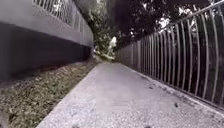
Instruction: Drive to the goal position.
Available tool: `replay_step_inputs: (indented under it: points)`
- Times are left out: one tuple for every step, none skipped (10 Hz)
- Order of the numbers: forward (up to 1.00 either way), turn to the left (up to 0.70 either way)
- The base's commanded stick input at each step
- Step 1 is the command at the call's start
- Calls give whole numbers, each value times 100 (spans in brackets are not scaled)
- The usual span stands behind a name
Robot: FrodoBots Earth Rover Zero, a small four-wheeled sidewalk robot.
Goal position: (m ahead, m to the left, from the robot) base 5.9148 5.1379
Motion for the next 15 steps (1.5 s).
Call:
replay_step_inputs:
  points:
    - [50, 0]
    - [50, 0]
    - [50, 0]
    - [50, 0]
    - [50, 0]
    - [50, 0]
    - [50, 0]
    - [50, 0]
    - [50, 0]
    - [50, 0]
    - [50, 0]
    - [50, 0]
    - [50, 0]
    - [50, 0]
    - [50, 0]
